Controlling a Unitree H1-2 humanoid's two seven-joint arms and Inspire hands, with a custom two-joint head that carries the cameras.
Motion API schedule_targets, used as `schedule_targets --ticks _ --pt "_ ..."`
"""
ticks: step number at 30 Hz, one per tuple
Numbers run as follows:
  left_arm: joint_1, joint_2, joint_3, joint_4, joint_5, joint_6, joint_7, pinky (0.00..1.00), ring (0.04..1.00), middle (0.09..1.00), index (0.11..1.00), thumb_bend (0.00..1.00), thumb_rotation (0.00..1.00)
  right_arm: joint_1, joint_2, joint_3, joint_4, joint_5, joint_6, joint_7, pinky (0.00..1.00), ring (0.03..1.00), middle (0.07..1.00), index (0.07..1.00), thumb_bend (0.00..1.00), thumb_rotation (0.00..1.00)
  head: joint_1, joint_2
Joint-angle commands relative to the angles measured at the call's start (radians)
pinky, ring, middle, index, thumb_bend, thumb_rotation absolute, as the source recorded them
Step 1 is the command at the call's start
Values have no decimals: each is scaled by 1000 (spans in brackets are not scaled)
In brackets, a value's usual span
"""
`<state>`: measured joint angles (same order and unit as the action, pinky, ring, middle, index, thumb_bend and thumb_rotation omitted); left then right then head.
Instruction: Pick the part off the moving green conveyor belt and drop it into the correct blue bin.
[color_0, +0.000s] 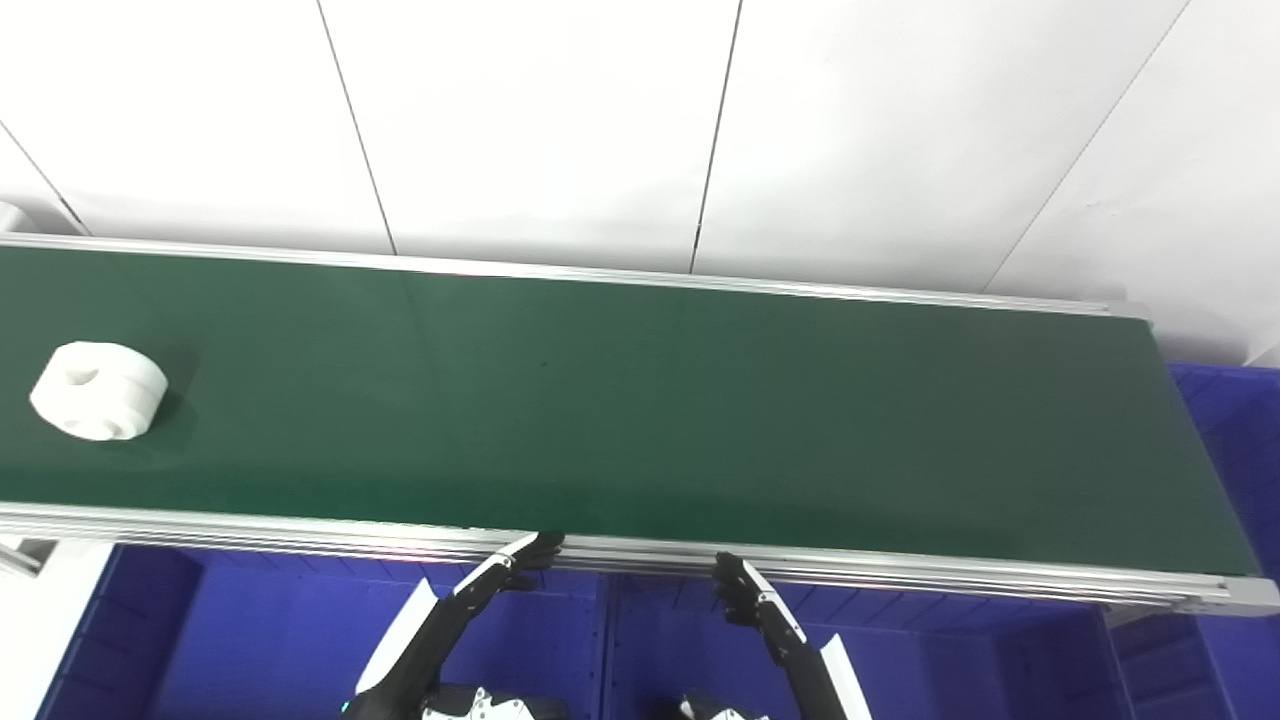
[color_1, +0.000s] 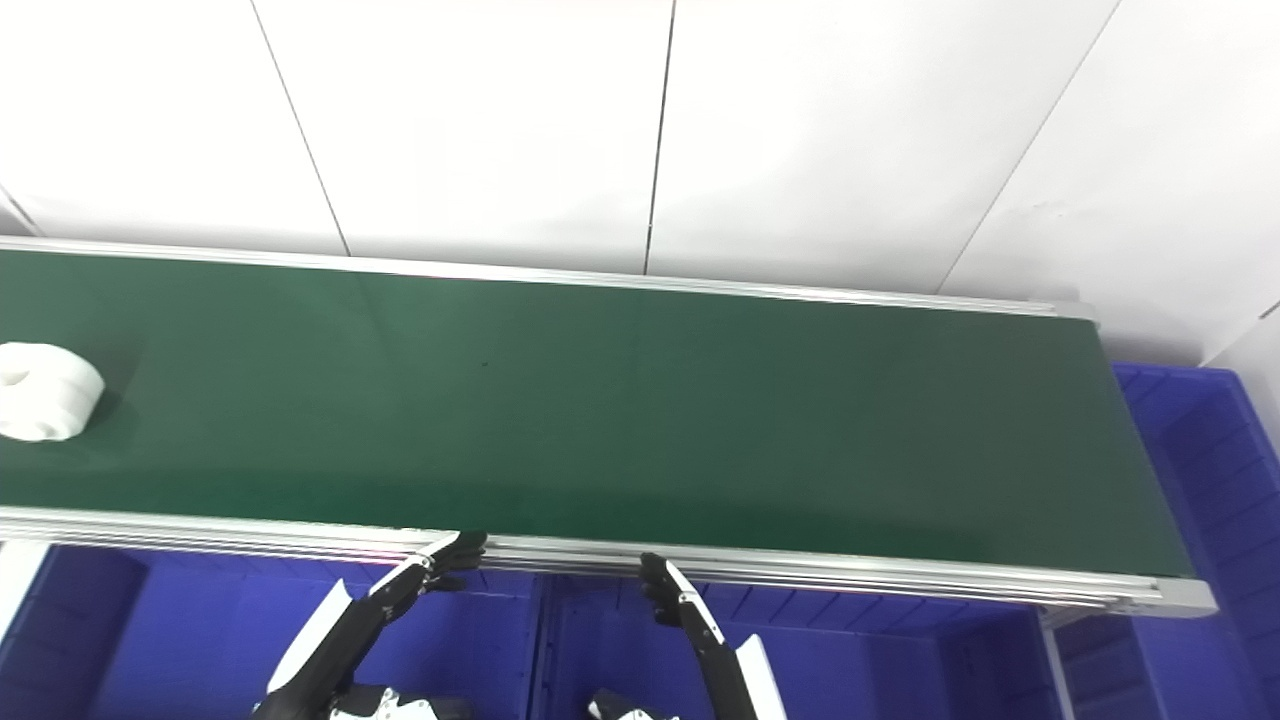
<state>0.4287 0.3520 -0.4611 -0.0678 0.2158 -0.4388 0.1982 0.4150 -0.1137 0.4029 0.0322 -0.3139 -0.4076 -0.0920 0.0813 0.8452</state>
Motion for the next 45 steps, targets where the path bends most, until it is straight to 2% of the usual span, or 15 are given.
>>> schedule_targets --ticks 1,10,15,23,28,29,30,31,32,34,35,36,38,45 --pt "5 -8 11 -37 -11 -31 -11 793 853 878 879 720 542 7 11 -4 -35 14 -46 9 794 848 875 902 777 575 4 7" --pt "9 -23 38 -50 9 -31 -33 792 851 875 878 718 556 12 17 -17 -60 13 -28 34 786 848 869 899 775 573 21 21" --pt "14 -27 51 -56 11 -31 -51 787 848 874 876 716 542 19 23 -21 -68 9 -18 36 775 845 862 893 787 579 29 12" --pt "23 -34 56 -70 -4 -31 -65 788 847 871 876 722 528 17 20 -25 -47 6 -51 40 779 854 871 901 779 589 41 -6" --pt "21 -33 50 -78 -3 -31 -61 777 837 867 869 717 517 20 22 -29 -43 13 -50 40 781 850 863 895 788 581 101 -49" --pt "22 -34 47 -81 1 -31 -58 775 835 866 868 716 514 20 19 -28 -35 16 -56 35 781 848 862 894 788 577 142 -75" --pt "23 -33 46 -89 5 -31 -58 773 832 864 867 721 532 19 15 -26 -29 17 -59 30 781 846 860 893 787 574 142 -75" --pt "24 -33 43 -95 10 -31 -57 770 829 862 867 721 542 16 8 -21 -22 22 -61 25 786 846 860 896 784 574 188 -107" --pt "25 -34 42 -103 12 -31 -56 767 826 859 866 725 547 14 1 -16 -16 27 -61 21 792 847 862 900 779 573 195 -112" --pt "24 -35 34 -113 14 -31 -51 754 815 853 860 724 537 8 -19 -2 -6 42 -62 14 811 855 871 910 766 578 236 -146" --pt "22 -37 31 -114 17 -31 -48 747 808 847 855 728 529 3 -28 6 2 49 -62 6 815 856 874 914 763 579 272 -180" --pt "20 -39 27 -115 21 -31 -44 742 806 844 852 729 520 0 -35 13 9 55 -62 -2 811 856 875 915 765 578 278 -184" --pt "15 -44 19 -111 33 -31 -31 737 803 843 849 728 513 -12 -51 29 26 64 -62 -25 805 857 876 916 766 580 321 -225" --pt "6 -51 23 -112 52 -31 -34 715 797 831 832 754 458 -34 -88 65 47 61 -62 -70 775 862 895 940 768 601 364 -271"
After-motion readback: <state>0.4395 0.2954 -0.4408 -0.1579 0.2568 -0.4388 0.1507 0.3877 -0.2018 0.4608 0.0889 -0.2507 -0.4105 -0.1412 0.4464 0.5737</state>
